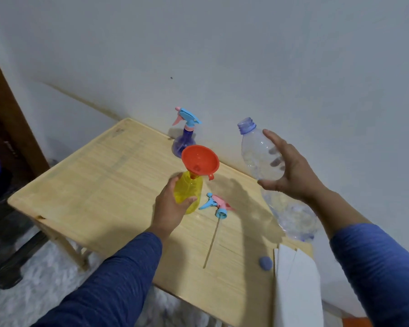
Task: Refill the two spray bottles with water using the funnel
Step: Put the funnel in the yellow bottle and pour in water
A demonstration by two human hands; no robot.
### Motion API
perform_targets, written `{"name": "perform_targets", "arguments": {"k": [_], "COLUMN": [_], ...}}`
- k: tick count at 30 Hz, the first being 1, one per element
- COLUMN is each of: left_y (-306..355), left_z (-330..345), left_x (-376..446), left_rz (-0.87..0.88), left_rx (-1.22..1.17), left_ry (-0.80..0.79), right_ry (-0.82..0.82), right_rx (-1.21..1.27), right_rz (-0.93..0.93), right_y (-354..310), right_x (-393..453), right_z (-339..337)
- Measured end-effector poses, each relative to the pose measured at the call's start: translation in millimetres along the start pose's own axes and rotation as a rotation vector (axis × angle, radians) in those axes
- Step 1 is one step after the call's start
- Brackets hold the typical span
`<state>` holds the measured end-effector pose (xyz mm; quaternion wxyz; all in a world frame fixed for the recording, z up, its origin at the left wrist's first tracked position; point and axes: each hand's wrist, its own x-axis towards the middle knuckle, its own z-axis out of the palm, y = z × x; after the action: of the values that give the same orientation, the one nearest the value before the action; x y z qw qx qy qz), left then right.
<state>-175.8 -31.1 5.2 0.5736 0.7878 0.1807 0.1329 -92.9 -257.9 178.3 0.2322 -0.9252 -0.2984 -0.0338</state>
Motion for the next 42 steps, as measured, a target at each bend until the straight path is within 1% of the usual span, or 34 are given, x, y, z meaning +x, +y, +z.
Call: {"name": "perform_targets", "arguments": {"k": [3,8,10,13,16,21,25,30,32,34,36,37,39,42], "left_y": [2,3,5,8,10,11,10,10,9,8,7,6,5,3], "left_z": [0,2,2,1,1,1,-1,-5,-7,-9,-11,-12,-14,-19], "left_x": [0,-1,-2,-2,-3,-2,-1,2,4,5,7,8,8,10], "left_rz": [-0.006,-0.022,-0.024,-0.037,-0.043,-0.063,-0.079,-0.073,-0.053,-0.038,-0.029,-0.021,-0.005,0.034], "left_rx": [0.025,0.044,0.044,0.044,0.051,0.061,0.052,0.032,0.033,0.029,0.017,0.014,0.02,0.023], "left_ry": [0.003,0.01,0.005,-0.004,-0.013,-0.024,-0.038,-0.068,-0.085,-0.103,-0.117,-0.127,-0.146,-0.152], "right_ry": [0.169,0.464,0.542,0.615,0.668,0.724,0.73,0.655,0.701,0.838,0.97,0.992,0.94,0.797], "right_rx": [0.095,0.321,0.353,0.402,0.449,0.449,0.454,0.446,0.37,0.21,0.005,-0.065,-0.135,-0.166], "right_rz": [0.049,0.199,0.238,0.285,0.319,0.334,0.376,0.453,0.476,0.44,0.291,0.21,0.089,0.002], "right_y": [8,20,22,25,25,23,21,14,6,-6,-22,-31,-49,-76], "right_x": [-10,-29,-34,-38,-41,-50,-54,-61,-65,-70,-71,-70,-62,-44], "right_z": [-1,12,22,36,46,56,57,55,53,55,60,64,76,100]}}
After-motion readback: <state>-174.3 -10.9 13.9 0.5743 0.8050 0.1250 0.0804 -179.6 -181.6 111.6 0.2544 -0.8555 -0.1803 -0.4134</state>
